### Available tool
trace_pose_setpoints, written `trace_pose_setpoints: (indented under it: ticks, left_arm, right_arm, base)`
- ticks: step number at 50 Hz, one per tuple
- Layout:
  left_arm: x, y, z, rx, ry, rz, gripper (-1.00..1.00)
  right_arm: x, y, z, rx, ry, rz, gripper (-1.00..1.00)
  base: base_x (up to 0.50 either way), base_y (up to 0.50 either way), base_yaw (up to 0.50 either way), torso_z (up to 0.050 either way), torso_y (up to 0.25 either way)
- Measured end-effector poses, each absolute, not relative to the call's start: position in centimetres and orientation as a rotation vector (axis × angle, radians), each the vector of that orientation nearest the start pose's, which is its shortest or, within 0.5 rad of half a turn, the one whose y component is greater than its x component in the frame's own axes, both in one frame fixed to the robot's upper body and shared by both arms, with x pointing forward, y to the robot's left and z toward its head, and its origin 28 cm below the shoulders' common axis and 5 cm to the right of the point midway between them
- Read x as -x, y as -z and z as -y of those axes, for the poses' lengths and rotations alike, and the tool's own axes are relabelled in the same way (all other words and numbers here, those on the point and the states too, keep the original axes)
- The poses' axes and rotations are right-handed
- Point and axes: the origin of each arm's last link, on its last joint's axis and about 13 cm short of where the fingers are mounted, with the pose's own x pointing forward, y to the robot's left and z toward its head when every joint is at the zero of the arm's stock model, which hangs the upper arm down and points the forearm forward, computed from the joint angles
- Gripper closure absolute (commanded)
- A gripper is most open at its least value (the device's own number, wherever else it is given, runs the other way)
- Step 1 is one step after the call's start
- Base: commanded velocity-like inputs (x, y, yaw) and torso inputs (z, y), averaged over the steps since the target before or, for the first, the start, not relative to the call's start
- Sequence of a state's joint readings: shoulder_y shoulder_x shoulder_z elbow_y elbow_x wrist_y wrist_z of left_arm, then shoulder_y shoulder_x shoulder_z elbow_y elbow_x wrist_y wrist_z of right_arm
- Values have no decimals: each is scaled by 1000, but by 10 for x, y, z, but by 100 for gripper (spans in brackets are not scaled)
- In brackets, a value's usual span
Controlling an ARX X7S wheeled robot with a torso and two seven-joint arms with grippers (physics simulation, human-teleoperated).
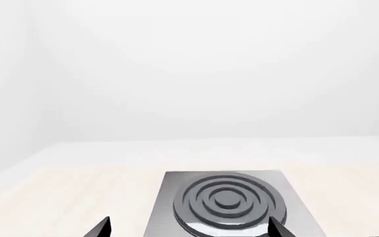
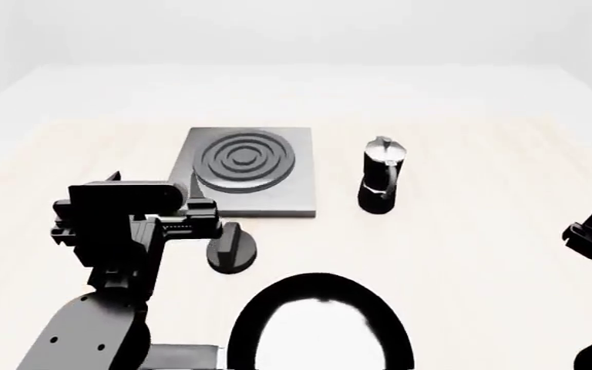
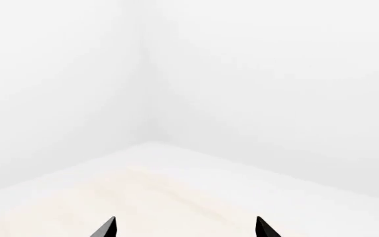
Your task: Turn on the stove and put the frying pan on it.
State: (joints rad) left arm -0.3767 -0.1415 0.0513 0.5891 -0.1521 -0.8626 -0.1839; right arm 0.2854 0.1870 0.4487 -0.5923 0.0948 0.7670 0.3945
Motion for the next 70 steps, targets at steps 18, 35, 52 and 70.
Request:
trace_pose_setpoints:
  ticks: [18,35,52,70]
  left_arm:
    - [-247,-160,-215,-51,-59,90,-100]
    - [-247,-170,-216,-18,-51,38,-100]
    - [-270,-242,-221,41,-27,-352,-100]
    - [-271,-282,-247,2,25,-686,-100]
  right_arm:
    - [-217,-158,208,-20,786,159,-100]
    - [-220,-156,207,-19,777,138,-100]
    - [-218,-155,208,-24,768,118,-100]
    - [-221,-152,207,-19,751,98,-100]
  base:
    - [500,0,0,0,1]
    - [56,0,0,0,0]
    - [0,0,0,0,0]
    - [0,0,0,0,0]
